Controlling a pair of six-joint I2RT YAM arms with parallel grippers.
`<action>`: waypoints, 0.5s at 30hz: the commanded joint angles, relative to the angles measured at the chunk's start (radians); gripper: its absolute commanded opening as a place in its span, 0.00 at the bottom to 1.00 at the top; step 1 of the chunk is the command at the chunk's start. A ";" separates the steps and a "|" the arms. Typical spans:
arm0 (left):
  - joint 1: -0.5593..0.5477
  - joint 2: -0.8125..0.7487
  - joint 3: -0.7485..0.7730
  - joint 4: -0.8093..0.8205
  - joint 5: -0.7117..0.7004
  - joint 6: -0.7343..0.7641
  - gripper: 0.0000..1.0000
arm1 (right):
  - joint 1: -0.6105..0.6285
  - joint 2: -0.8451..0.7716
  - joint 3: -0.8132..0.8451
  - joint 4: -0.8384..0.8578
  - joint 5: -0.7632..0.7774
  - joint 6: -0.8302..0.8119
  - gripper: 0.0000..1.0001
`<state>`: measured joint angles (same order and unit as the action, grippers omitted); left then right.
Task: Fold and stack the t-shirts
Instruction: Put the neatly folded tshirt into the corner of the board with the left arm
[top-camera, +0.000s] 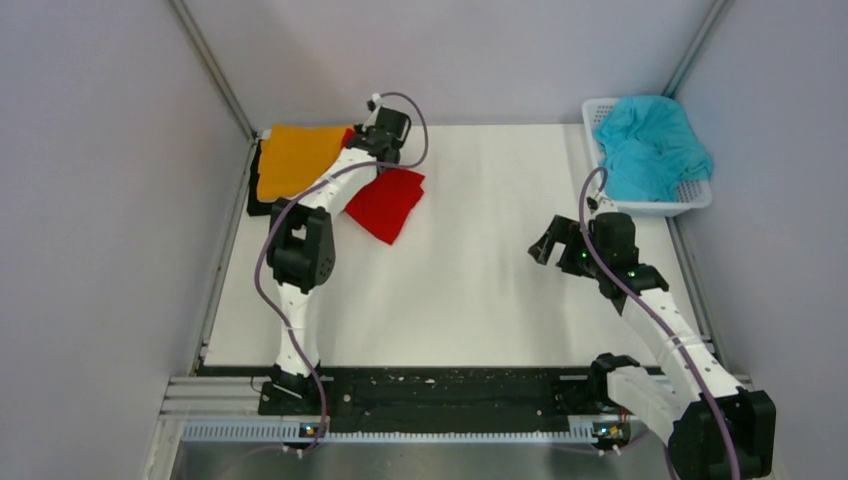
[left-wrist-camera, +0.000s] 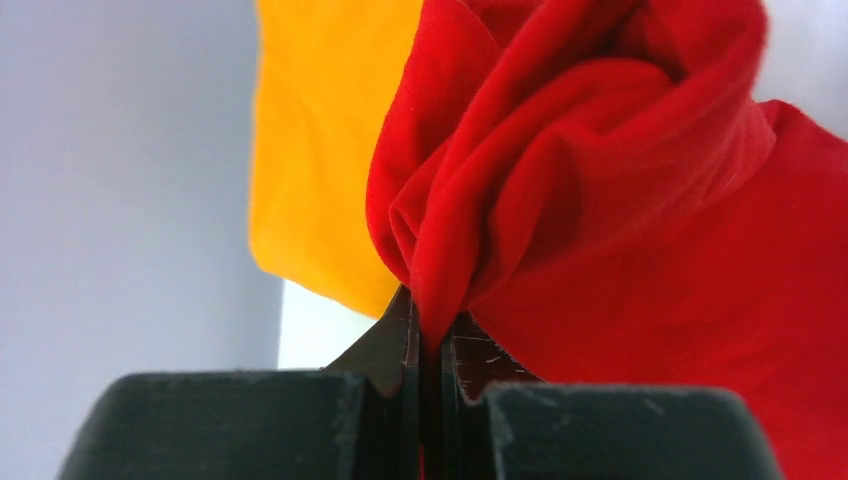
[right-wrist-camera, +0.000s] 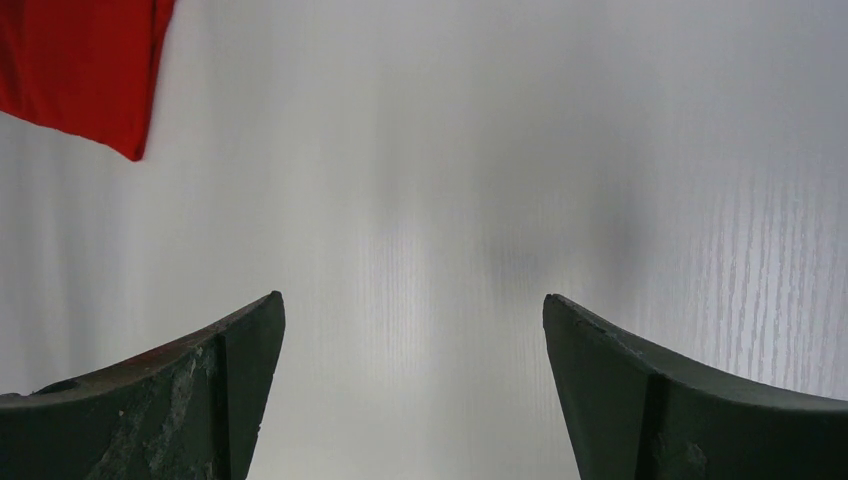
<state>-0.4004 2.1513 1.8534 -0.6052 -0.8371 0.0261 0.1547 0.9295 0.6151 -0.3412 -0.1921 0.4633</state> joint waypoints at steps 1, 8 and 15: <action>0.072 -0.051 0.122 0.118 -0.027 0.172 0.00 | -0.003 0.001 0.018 0.019 0.038 -0.017 0.99; 0.126 -0.039 0.233 0.159 0.045 0.258 0.00 | -0.003 0.029 0.021 0.021 0.054 -0.019 0.99; 0.141 -0.045 0.367 0.069 0.148 0.219 0.00 | -0.003 0.033 0.021 0.021 0.069 -0.020 0.99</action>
<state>-0.2680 2.1517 2.1155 -0.5446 -0.7448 0.2485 0.1547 0.9585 0.6151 -0.3412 -0.1467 0.4622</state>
